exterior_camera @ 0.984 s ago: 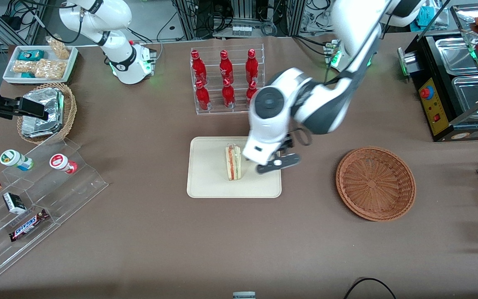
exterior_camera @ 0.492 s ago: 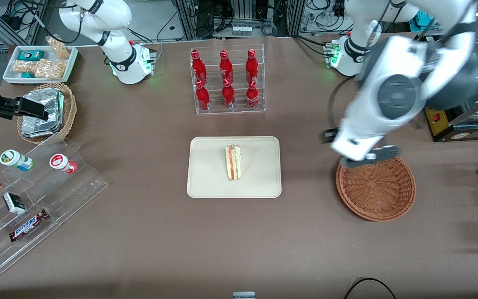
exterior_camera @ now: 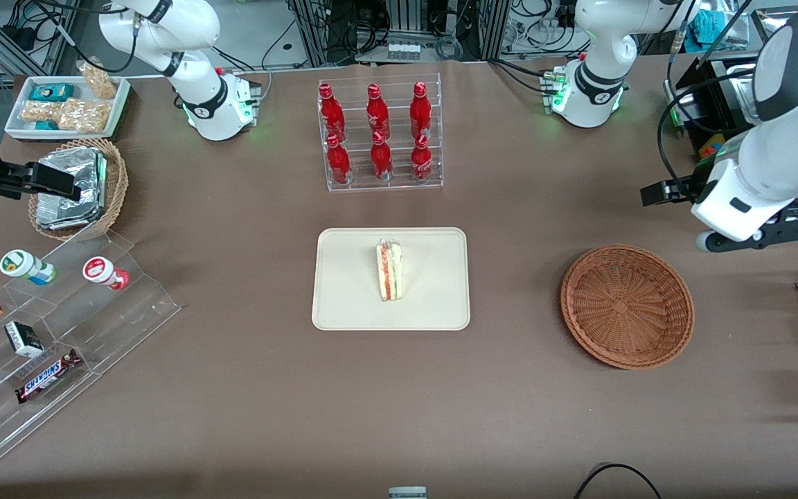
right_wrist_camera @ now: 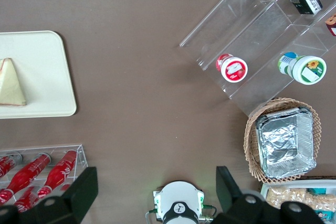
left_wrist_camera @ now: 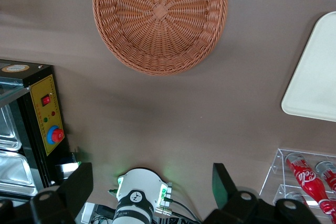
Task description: Place sandwich from basket to tray
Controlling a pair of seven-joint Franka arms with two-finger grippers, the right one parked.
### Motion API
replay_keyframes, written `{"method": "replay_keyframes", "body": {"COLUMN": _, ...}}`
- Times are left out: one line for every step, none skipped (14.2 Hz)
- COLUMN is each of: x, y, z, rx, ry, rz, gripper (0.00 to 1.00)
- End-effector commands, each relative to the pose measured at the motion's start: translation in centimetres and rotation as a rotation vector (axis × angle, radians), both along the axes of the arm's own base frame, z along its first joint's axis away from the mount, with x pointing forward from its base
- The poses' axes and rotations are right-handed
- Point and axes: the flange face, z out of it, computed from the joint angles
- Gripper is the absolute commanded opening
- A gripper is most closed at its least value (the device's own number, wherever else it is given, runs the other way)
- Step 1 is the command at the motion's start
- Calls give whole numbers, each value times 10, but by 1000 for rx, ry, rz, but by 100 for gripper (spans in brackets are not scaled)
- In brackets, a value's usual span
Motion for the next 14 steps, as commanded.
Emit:
{"method": "replay_keyframes", "body": {"x": -2, "y": -9, "z": 24, "rx": -14, "ry": -44, "rz": 40, "gripper": 100}}
{"method": "replay_keyframes", "body": {"x": -1, "y": -8, "z": 26, "rx": -18, "ry": -55, "rz": 41, "gripper": 100}}
{"method": "replay_keyframes", "body": {"x": 3, "y": -3, "z": 26, "rx": -18, "ry": -77, "rz": 48, "gripper": 100}}
{"method": "replay_keyframes", "body": {"x": 7, "y": -2, "z": 25, "rx": -23, "ry": -98, "rz": 48, "gripper": 100}}
{"method": "replay_keyframes", "body": {"x": 8, "y": 0, "z": 24, "rx": -23, "ry": -104, "rz": 48, "gripper": 100}}
{"method": "replay_keyframes", "body": {"x": 9, "y": 16, "z": 22, "rx": -31, "ry": -92, "rz": 61, "gripper": 100}}
{"method": "replay_keyframes", "body": {"x": 7, "y": 23, "z": 19, "rx": -48, "ry": -75, "rz": 47, "gripper": 100}}
{"method": "replay_keyframes", "body": {"x": 5, "y": 23, "z": 18, "rx": -75, "ry": -66, "rz": 39, "gripper": 100}}
{"method": "replay_keyframes", "body": {"x": 3, "y": 22, "z": 22, "rx": -82, "ry": -71, "rz": 42, "gripper": 100}}
{"method": "replay_keyframes", "body": {"x": 1, "y": 23, "z": 25, "rx": -82, "ry": -73, "rz": 46, "gripper": 100}}
{"method": "replay_keyframes", "body": {"x": -3, "y": 23, "z": 27, "rx": -77, "ry": -66, "rz": 47, "gripper": 100}}
{"method": "replay_keyframes", "body": {"x": -5, "y": 22, "z": 28, "rx": -75, "ry": -58, "rz": 45, "gripper": 100}}
{"method": "replay_keyframes", "body": {"x": -7, "y": 20, "z": 28, "rx": -71, "ry": -58, "rz": 40, "gripper": 100}}
{"method": "replay_keyframes", "body": {"x": -10, "y": 16, "z": 25, "rx": -71, "ry": -70, "rz": 36, "gripper": 100}}
